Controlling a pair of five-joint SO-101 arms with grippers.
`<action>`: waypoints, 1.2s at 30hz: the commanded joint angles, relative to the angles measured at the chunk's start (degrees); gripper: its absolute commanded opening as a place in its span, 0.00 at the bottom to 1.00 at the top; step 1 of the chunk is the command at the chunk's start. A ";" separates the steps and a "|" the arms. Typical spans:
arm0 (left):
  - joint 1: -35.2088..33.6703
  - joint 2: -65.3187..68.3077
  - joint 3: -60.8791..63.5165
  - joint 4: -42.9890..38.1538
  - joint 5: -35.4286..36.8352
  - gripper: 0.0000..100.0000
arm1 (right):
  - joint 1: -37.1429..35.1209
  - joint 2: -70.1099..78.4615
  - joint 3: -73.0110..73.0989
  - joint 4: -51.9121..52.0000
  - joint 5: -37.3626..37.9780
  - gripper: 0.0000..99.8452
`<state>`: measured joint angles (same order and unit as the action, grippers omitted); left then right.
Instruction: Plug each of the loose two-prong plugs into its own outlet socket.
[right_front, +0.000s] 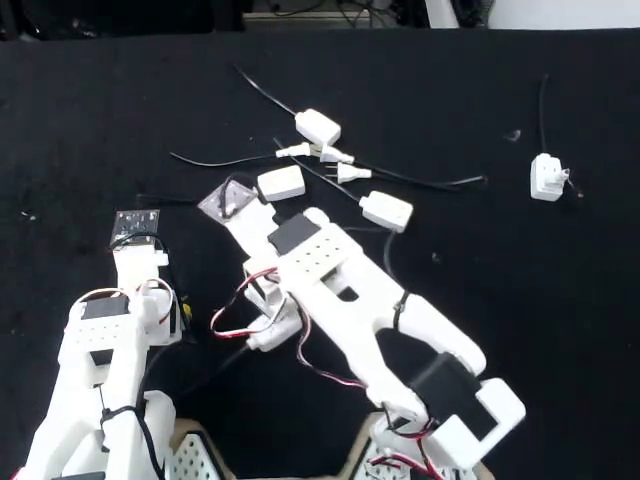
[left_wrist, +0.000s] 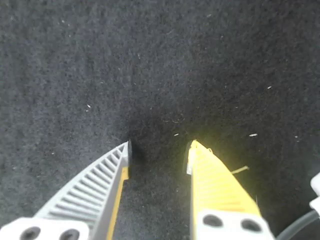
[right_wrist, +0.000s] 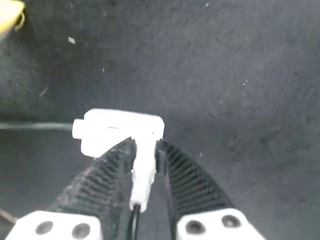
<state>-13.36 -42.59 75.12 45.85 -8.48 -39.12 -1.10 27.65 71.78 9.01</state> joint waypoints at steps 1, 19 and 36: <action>-0.40 -0.53 -1.27 -0.79 0.44 0.20 | -2.64 -0.92 -1.10 6.42 2.37 0.02; -0.40 -0.53 -1.27 -0.79 0.44 0.20 | -2.37 -1.89 -16.31 28.13 8.88 0.21; -0.40 -0.53 -1.27 -0.79 0.44 0.20 | -1.14 -20.70 17.19 13.19 18.90 0.20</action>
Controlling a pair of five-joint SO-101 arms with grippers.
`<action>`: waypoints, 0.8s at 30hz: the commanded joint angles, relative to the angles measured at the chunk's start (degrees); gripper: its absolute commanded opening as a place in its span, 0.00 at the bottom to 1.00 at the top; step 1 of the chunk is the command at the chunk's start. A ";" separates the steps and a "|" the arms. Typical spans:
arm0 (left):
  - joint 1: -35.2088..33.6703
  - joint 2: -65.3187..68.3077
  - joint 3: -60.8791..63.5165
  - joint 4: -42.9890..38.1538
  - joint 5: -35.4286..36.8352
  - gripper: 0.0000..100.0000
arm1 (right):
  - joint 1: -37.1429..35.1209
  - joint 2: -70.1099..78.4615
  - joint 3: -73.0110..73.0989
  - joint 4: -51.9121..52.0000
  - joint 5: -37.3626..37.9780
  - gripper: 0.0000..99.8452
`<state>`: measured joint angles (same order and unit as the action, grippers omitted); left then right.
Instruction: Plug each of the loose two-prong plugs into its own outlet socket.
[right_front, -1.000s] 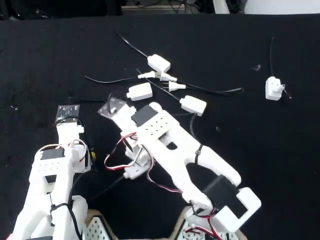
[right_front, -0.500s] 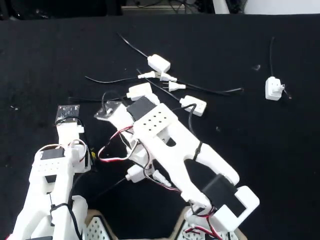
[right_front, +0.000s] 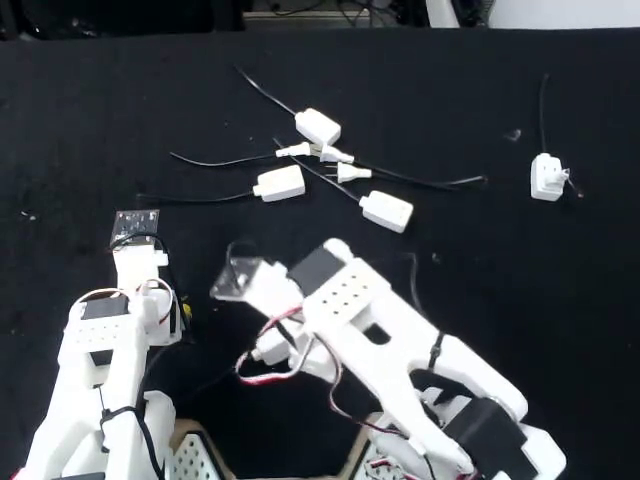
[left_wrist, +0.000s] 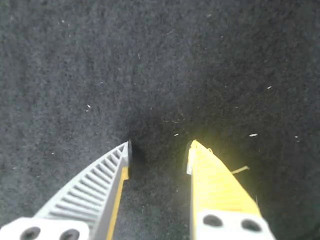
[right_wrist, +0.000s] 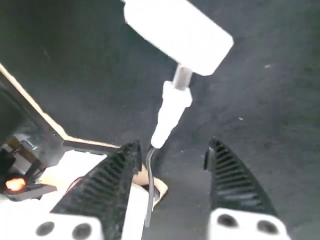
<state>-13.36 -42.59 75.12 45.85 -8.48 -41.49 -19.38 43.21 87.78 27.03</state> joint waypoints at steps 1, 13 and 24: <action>-0.40 -0.53 -1.27 -0.79 0.44 0.20 | 1.05 -2.42 2.15 -3.43 1.05 0.20; -0.40 -0.53 -1.27 -0.79 0.44 0.20 | -0.26 -2.42 11.65 -15.38 -0.70 0.19; -0.40 -0.53 -1.27 -0.79 0.44 0.20 | 4.04 1.01 1.36 -17.85 -0.79 0.01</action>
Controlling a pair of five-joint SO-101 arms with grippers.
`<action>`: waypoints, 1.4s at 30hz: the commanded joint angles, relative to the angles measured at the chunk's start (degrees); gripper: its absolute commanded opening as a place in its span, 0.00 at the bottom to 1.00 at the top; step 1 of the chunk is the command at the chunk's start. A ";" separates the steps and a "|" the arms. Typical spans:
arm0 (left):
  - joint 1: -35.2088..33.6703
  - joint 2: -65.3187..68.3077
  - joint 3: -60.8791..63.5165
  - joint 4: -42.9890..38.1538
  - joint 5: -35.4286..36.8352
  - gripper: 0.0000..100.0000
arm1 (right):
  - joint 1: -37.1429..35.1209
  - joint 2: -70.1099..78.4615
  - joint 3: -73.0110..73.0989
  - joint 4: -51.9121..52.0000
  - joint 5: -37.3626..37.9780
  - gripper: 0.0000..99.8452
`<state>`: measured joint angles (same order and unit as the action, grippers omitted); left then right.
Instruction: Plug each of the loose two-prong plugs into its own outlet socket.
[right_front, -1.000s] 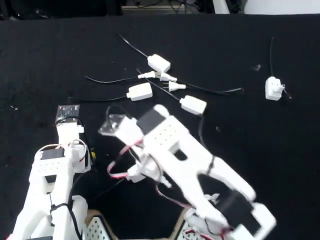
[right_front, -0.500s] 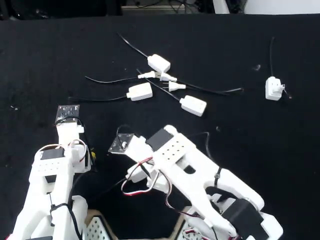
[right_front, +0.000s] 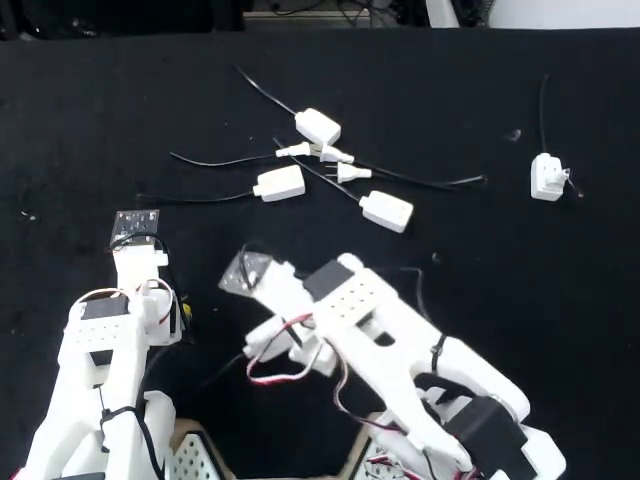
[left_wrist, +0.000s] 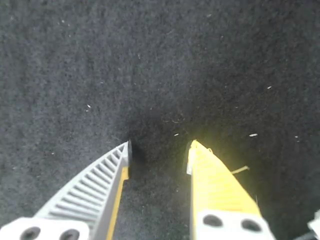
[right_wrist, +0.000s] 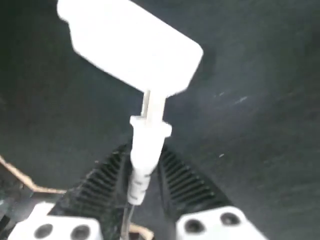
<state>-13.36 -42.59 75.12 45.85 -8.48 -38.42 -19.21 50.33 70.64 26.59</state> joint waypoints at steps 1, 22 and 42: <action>-0.40 -0.53 -1.27 -0.79 0.44 0.20 | 0.97 2.59 -7.43 -0.70 -0.44 0.01; -0.40 -0.53 -1.36 -0.79 0.44 0.20 | 0.62 28.70 -39.69 15.91 -6.07 0.01; -0.40 -0.53 -1.36 -0.79 0.44 0.20 | -5.63 28.70 -45.32 16.53 -6.68 0.11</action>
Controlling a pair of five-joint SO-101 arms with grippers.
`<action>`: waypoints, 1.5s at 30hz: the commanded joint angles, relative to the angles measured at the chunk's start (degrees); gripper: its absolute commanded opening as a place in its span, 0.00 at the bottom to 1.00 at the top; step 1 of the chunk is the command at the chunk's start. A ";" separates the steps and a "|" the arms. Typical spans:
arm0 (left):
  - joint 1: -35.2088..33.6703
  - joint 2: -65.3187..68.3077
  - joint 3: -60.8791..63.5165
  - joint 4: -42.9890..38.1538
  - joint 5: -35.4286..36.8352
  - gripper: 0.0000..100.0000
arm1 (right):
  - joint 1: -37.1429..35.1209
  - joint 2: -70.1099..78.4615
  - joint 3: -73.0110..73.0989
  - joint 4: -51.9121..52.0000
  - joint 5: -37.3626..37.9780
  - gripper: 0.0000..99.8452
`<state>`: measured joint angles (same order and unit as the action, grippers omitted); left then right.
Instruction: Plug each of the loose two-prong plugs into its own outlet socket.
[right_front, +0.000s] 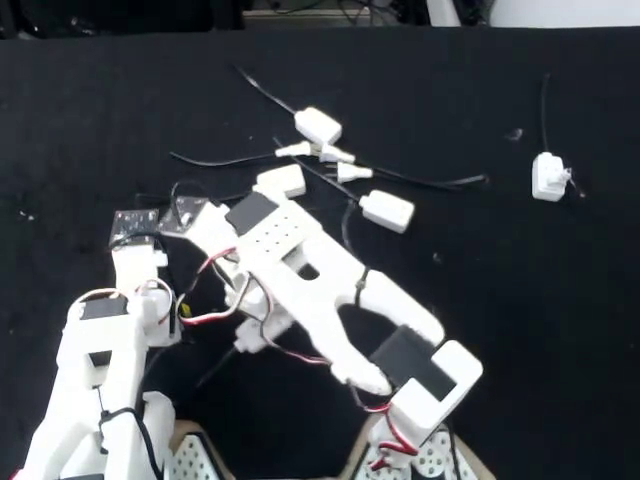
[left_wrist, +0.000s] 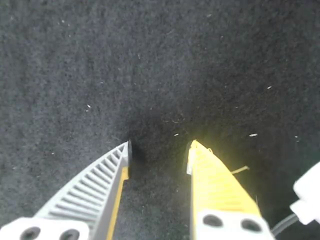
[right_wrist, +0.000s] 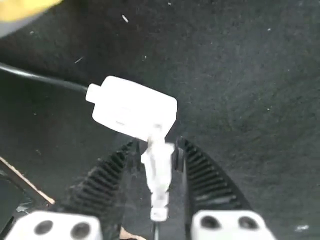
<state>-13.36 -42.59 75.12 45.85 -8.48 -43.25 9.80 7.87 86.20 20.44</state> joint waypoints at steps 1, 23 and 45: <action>-0.40 -0.53 -1.36 -0.79 0.44 0.20 | -0.79 -0.31 -2.86 1.32 -0.53 0.11; -2.07 -0.53 -1.54 -0.79 0.44 0.20 | -6.51 -30.99 41.63 -6.86 14.51 0.20; -2.07 -0.53 -1.19 -2.37 0.44 0.20 | 6.15 -35.21 58.15 -25.67 15.47 0.10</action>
<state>-14.86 -42.59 75.12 45.85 -8.48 -39.30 -24.66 65.19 61.49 35.65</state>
